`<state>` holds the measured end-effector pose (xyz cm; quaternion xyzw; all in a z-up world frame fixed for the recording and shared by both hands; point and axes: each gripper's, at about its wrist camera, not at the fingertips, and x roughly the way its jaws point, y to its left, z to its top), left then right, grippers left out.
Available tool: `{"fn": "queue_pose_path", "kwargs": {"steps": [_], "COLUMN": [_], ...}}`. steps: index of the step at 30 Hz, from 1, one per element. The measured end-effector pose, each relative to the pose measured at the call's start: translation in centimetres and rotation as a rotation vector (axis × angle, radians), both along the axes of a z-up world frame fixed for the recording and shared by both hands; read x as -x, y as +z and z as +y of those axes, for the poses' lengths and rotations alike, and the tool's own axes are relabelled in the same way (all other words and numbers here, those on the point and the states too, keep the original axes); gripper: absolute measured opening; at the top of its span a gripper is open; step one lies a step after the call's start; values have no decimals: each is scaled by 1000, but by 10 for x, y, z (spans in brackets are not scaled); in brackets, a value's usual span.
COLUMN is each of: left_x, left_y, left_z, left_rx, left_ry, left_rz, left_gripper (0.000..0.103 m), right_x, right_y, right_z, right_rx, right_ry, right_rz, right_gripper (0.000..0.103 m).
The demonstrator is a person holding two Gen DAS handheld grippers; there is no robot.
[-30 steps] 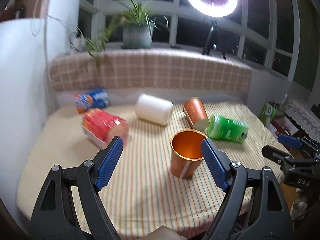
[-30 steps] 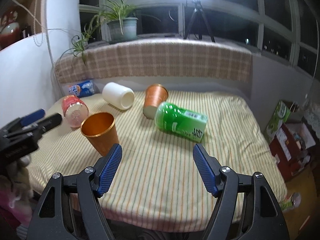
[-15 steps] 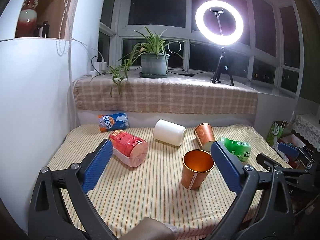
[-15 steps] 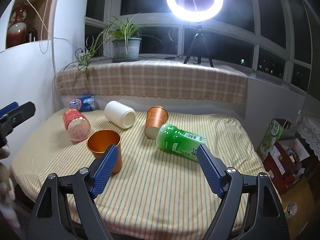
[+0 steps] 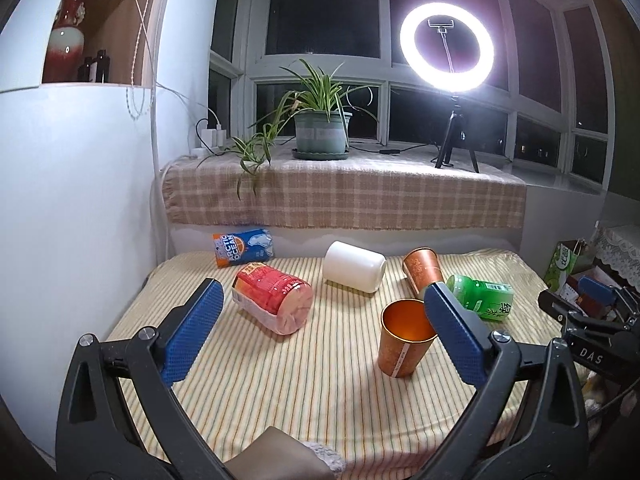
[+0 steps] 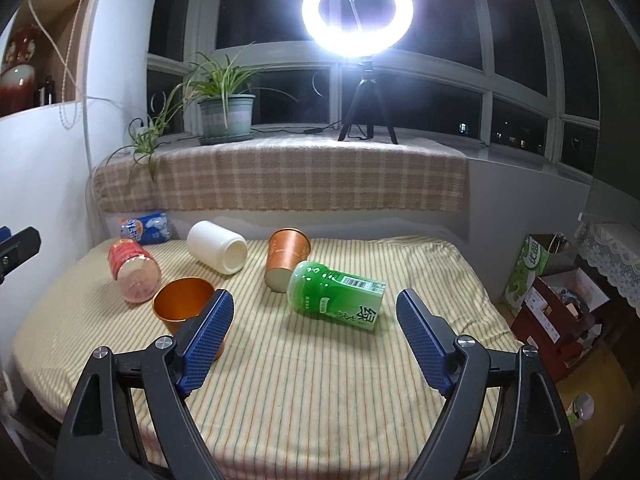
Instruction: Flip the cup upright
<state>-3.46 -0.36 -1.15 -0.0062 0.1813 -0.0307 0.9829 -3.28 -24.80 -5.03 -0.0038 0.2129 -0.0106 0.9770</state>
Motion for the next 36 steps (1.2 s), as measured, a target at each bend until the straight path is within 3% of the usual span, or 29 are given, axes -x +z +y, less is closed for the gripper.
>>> {"fn": "queue_pose_path", "kwargs": {"steps": [36], "left_x": [0], "left_y": [7], "left_z": [3], "left_rx": [-5], "left_ry": [19], "left_rz": [-22], "left_gripper": [103], "right_x": [-3], "right_y": [-1], "right_z": [-10], "right_rx": [-12], "right_ry": [-19], "right_rz": [5], "right_gripper": [84]}}
